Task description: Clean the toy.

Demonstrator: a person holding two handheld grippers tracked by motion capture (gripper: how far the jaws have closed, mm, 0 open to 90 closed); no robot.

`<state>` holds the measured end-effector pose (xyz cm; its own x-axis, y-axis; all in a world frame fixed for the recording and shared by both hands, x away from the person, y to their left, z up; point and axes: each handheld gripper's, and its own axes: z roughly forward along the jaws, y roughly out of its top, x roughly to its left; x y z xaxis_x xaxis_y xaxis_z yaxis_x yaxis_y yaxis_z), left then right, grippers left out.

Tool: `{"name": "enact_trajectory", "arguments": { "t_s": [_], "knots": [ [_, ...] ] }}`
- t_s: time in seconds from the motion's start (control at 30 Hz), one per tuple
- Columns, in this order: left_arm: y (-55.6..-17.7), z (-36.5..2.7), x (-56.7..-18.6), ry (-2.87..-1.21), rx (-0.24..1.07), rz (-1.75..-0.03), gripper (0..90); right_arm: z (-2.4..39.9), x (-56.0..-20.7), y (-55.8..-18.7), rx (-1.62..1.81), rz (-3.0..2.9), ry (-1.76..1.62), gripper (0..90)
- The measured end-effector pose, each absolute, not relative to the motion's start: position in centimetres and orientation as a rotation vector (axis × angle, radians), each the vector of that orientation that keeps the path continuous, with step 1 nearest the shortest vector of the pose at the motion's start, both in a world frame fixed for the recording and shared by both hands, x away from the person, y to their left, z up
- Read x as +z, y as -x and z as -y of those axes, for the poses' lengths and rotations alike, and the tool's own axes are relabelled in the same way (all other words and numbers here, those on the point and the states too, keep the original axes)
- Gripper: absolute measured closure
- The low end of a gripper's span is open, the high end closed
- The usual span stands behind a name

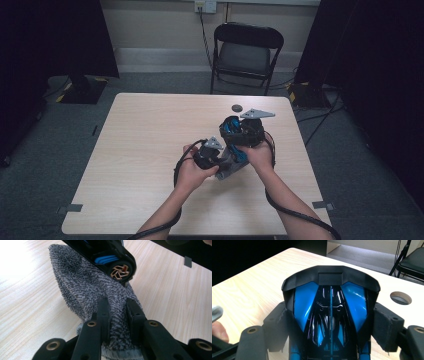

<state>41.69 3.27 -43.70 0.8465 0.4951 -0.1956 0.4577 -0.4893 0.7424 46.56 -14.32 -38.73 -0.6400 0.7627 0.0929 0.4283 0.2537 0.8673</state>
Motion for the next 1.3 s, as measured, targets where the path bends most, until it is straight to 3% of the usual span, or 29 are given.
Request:
{"name": "enact_trajectory", "arguments": {
  "t_s": [0.67, 0.97, 1.3],
  "knots": [
    [-40.5, -2.6, -44.2, -2.18, -0.017, -0.65, 75.8, 15.6, -38.2, -47.6, 1.351, -2.146, -1.154, 25.1],
    [-41.1, -5.7, -43.5, -2.155, 0.019, -0.707, 75.7, 17.1, -38.6, -47.7, 1.316, -2.14, -1.173, 25.1],
    [-42.6, -9.8, -41.9, -2.093, 0.143, -0.816, 75.7, 17.8, -39.8, -47.0, 1.325, -2.163, -1.171, 25.0]
  ]
}}
